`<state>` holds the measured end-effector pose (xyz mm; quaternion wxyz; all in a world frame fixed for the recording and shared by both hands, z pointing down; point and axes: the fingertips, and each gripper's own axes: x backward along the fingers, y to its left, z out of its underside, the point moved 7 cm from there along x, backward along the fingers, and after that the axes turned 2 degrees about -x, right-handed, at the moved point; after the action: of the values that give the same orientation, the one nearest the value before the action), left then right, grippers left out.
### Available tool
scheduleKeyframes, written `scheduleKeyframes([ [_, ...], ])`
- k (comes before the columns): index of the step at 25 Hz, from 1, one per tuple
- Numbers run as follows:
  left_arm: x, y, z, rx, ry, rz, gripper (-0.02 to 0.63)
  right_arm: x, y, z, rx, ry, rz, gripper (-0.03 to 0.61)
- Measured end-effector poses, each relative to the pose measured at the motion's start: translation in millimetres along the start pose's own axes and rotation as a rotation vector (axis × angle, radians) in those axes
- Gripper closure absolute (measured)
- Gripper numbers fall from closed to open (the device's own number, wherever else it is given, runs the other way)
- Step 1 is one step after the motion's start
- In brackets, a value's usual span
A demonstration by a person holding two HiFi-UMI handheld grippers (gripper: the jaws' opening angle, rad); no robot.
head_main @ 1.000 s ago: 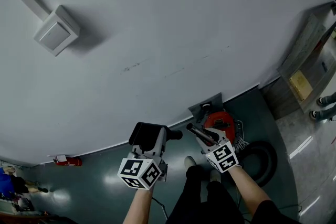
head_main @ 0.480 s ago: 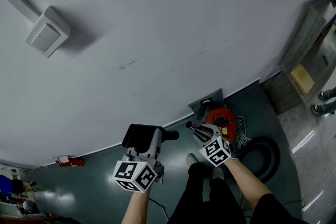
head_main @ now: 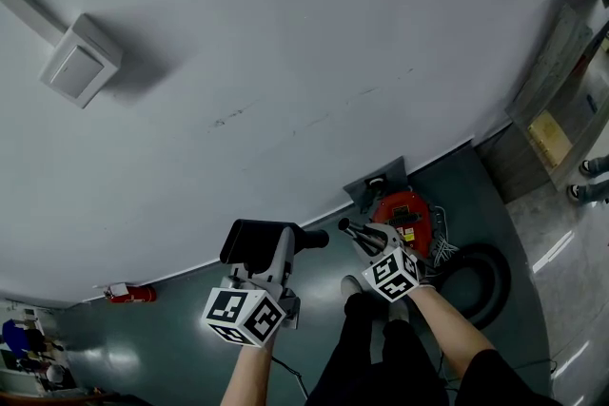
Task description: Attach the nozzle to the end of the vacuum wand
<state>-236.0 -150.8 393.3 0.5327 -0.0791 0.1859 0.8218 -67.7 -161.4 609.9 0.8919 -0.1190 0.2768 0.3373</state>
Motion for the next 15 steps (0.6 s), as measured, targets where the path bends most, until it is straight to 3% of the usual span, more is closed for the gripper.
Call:
scheduleKeyframes([
  [15, -42, -20, 3, -0.031, -0.003, 0.072, 0.528, 0, 0, -1, -0.006, 0.005, -0.004, 0.43],
])
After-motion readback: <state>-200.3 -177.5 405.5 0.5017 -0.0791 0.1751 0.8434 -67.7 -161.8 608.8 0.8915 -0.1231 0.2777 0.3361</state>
